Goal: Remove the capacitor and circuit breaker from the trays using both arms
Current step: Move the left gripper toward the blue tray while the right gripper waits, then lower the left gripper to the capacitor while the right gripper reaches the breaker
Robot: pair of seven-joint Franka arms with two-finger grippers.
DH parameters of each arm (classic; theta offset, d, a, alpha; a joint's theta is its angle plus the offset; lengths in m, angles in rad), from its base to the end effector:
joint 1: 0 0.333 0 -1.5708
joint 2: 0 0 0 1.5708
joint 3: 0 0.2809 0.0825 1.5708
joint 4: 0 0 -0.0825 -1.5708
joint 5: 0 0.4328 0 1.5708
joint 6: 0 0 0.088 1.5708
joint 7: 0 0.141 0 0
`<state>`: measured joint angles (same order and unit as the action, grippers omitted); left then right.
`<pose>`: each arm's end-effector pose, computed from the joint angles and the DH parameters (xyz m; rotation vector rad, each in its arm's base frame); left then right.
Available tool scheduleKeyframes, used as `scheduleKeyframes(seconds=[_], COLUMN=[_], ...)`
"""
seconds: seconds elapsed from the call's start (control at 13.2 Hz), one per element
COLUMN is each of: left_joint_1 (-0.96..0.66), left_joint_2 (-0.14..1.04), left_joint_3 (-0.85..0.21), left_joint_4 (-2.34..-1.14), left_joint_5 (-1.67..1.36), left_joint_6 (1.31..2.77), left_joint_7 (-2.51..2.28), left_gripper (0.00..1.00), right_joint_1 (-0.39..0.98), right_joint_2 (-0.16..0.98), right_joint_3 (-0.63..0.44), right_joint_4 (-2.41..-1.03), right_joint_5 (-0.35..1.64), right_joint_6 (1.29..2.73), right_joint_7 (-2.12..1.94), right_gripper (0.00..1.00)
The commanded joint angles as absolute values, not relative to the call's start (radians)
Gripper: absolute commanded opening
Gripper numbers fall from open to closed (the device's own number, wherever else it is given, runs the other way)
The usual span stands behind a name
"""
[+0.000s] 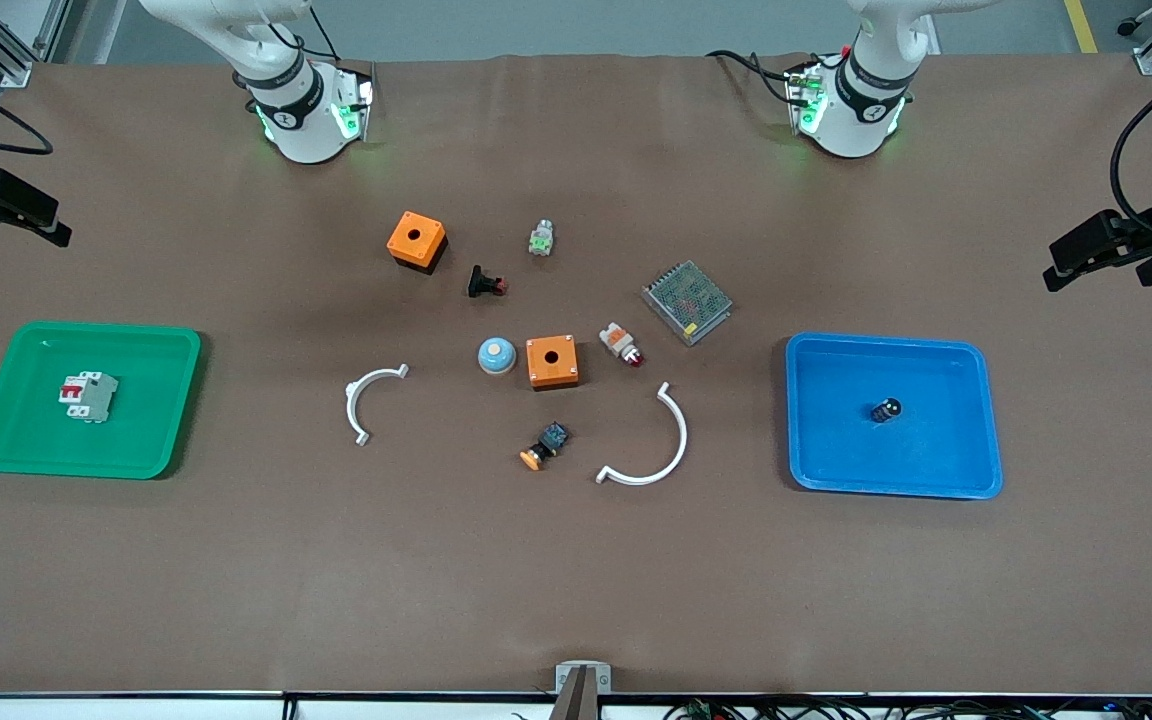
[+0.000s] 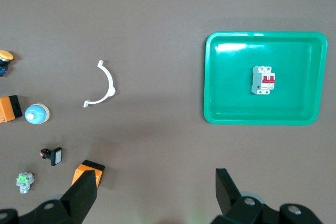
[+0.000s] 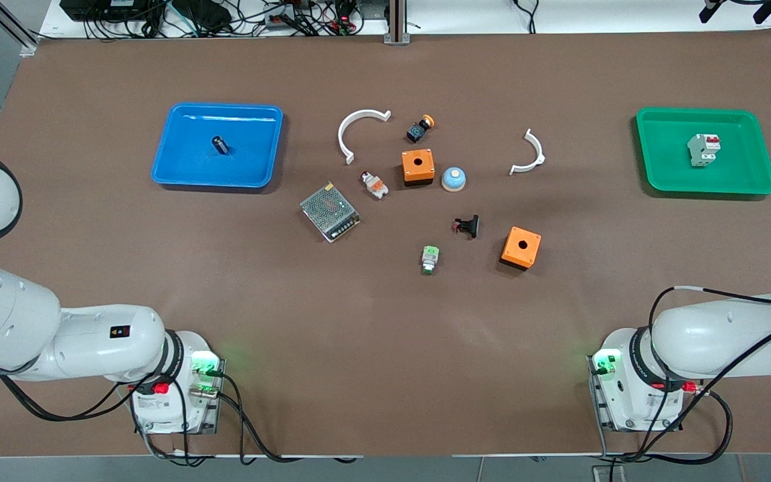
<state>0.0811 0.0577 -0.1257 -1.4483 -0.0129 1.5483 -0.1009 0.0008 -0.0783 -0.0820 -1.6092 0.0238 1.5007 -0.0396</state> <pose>0.6183 -0.0275 0.5822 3.1165 0.0874 0.0642 0.5715 -0.0444 0.5755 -3.1087 0.0621 0.0444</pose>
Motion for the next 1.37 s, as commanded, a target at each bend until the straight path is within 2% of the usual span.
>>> scheduleKeyframes(seconds=[0.0,0.46,0.83,1.06,1.29], left_joint_1=[0.091,0.101,0.097,0.094,0.092], left_joint_2=[0.048,0.074,0.234,0.319,0.325], left_joint_3=[-0.132,-0.127,-0.124,-0.124,-0.124], left_joint_4=[-1.456,-1.466,-1.488,-1.535,-1.707], left_joint_5=[-0.018,-0.018,-0.021,-0.015,-0.009], left_joint_6=[1.551,1.545,1.436,1.556,1.815], left_joint_7=[-0.089,-0.101,-0.103,-0.1,-0.1], left_gripper=[1.0,1.0,1.0,1.0,1.0], right_joint_1=[0.009,0.003,-0.005,-0.03,-0.084], right_joint_2=[-0.109,-0.103,-0.101,-0.019,0.101], right_joint_3=[-0.083,-0.087,-0.091,-0.091,-0.091], right_joint_4=[-1.635,-1.635,-1.621,-1.592,-1.571], right_joint_5=[0.011,0.015,0.018,0.009,0.011], right_joint_6=[1.511,1.499,1.499,1.503,1.569], right_joint_7=[-0.041,-0.04,-0.029,-0.031,-0.047], right_gripper=[1.0,1.0,1.0,1.0,1.0])
